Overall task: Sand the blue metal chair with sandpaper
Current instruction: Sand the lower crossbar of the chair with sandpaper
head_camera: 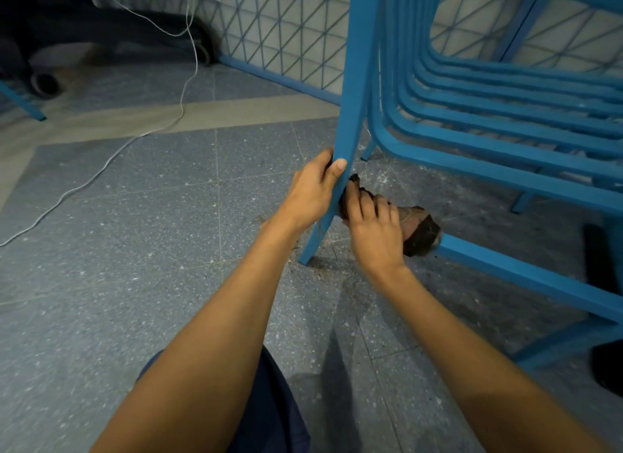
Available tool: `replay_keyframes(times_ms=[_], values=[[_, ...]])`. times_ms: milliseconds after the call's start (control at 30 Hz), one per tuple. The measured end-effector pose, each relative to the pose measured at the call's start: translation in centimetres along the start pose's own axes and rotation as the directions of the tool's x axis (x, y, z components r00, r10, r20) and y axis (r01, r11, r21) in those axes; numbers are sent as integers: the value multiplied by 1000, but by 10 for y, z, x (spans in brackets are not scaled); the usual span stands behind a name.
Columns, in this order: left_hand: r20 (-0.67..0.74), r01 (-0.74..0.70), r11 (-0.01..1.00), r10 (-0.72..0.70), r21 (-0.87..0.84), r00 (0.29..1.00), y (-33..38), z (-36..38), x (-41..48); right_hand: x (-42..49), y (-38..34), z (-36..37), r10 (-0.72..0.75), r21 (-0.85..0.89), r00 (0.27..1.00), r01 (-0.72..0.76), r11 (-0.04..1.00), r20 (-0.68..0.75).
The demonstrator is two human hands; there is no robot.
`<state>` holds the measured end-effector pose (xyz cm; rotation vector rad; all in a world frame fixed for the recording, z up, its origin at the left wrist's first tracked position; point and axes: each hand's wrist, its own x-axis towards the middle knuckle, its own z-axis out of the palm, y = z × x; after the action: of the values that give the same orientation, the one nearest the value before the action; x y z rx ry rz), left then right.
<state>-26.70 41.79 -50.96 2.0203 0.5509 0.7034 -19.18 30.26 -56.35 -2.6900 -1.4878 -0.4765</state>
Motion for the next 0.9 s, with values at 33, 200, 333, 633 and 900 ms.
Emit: replay_keyframes(times_ms=[33, 200, 333, 633, 900], values=[[1, -1, 1000, 1, 3, 1000, 0, -1, 0, -8, 7, 1, -62, -7, 997, 62, 998, -34], [26, 0, 1000, 0, 13, 1000, 1, -2, -1, -39, 44, -2, -417, -21, 904, 417, 909, -93], [19, 2, 1000, -2, 0, 1000, 1, -1, 1, -15, 45, -26, -307, 302, 945, 328, 895, -116], [36, -9, 1000, 10, -30, 999, -3, -3, 2, 6, 0, 0, 11, 191, 995, 7, 982, -98], [60, 8, 999, -5, -49, 998, 0, -6, 0, -52, 93, -9, -65, 56, 994, 70, 996, -85]])
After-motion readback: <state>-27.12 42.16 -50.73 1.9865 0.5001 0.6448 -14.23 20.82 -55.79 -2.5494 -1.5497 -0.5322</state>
